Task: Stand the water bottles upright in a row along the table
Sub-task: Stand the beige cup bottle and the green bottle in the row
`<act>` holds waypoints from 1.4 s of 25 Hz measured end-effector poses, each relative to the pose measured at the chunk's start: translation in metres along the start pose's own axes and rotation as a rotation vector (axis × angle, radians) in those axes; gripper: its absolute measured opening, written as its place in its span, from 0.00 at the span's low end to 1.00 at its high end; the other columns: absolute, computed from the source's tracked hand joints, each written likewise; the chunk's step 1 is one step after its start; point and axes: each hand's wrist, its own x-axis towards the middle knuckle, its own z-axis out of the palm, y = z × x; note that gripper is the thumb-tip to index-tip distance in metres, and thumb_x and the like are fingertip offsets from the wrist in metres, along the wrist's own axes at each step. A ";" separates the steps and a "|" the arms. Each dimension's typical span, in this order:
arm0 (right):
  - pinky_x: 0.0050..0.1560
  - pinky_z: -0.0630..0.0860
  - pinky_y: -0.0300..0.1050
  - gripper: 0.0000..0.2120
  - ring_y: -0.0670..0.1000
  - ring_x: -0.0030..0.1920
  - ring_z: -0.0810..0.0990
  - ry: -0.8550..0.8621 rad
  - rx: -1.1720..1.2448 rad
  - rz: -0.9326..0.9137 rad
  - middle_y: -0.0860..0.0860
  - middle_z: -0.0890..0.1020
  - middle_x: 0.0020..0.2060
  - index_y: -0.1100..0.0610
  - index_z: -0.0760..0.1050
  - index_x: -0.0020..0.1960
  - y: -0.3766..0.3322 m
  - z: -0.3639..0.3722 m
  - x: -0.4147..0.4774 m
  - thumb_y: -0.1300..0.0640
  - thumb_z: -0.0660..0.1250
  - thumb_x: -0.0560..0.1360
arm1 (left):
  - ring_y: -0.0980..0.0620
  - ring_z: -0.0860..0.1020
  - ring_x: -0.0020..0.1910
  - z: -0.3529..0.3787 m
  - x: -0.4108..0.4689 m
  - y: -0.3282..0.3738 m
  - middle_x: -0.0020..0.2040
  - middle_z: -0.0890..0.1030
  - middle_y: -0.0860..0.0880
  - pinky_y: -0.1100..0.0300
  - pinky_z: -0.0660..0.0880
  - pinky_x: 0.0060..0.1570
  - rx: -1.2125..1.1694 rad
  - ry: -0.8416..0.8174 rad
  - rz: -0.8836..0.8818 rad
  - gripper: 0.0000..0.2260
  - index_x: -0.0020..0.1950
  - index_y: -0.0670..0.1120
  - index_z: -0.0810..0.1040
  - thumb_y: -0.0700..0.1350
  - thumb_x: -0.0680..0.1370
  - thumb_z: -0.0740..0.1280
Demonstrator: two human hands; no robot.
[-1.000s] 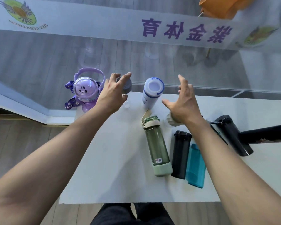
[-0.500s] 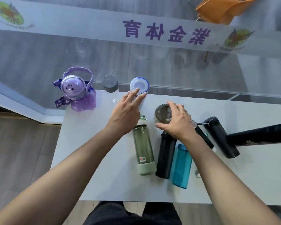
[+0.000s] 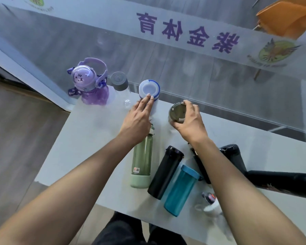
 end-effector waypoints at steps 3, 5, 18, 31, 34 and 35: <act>0.69 0.71 0.52 0.41 0.56 0.68 0.72 0.015 0.027 -0.005 0.53 0.68 0.70 0.52 0.62 0.76 0.001 -0.008 0.022 0.50 0.78 0.69 | 0.47 0.53 0.80 -0.001 0.000 0.002 0.81 0.52 0.45 0.59 0.45 0.78 0.007 0.001 -0.025 0.35 0.80 0.41 0.51 0.33 0.74 0.59; 0.68 0.71 0.52 0.41 0.56 0.67 0.72 0.018 0.033 -0.010 0.54 0.68 0.69 0.52 0.63 0.75 0.000 -0.008 0.030 0.51 0.79 0.68 | 0.47 0.54 0.79 -0.001 0.000 0.000 0.82 0.52 0.46 0.58 0.47 0.78 0.007 0.004 -0.042 0.36 0.80 0.43 0.52 0.33 0.73 0.59; 0.65 0.74 0.50 0.41 0.57 0.65 0.74 0.099 0.039 0.003 0.54 0.68 0.68 0.51 0.62 0.75 -0.007 0.004 0.038 0.50 0.79 0.68 | 0.42 0.66 0.71 0.006 0.003 -0.008 0.81 0.55 0.49 0.49 0.60 0.73 0.037 -0.009 -0.061 0.36 0.81 0.47 0.52 0.36 0.74 0.60; 0.69 0.67 0.52 0.35 0.60 0.67 0.71 0.272 -0.001 0.032 0.60 0.71 0.69 0.59 0.60 0.78 -0.021 0.038 -0.051 0.54 0.68 0.75 | 0.40 0.67 0.70 0.019 -0.042 -0.029 0.76 0.65 0.43 0.50 0.63 0.70 -0.068 0.022 -0.110 0.30 0.77 0.46 0.63 0.35 0.74 0.60; 0.68 0.67 0.50 0.27 0.59 0.69 0.71 -0.134 0.042 0.092 0.58 0.70 0.70 0.57 0.63 0.76 -0.025 0.076 -0.065 0.54 0.63 0.79 | 0.39 0.69 0.66 0.045 -0.062 -0.040 0.70 0.69 0.42 0.50 0.64 0.68 -0.267 -0.126 -0.302 0.26 0.77 0.47 0.63 0.38 0.78 0.59; 0.67 0.67 0.50 0.26 0.59 0.69 0.71 -0.212 0.051 0.105 0.58 0.70 0.70 0.57 0.63 0.76 -0.026 0.087 -0.065 0.53 0.61 0.80 | 0.38 0.70 0.66 0.053 -0.066 -0.045 0.69 0.71 0.41 0.50 0.64 0.67 -0.296 -0.172 -0.337 0.24 0.76 0.47 0.63 0.39 0.79 0.59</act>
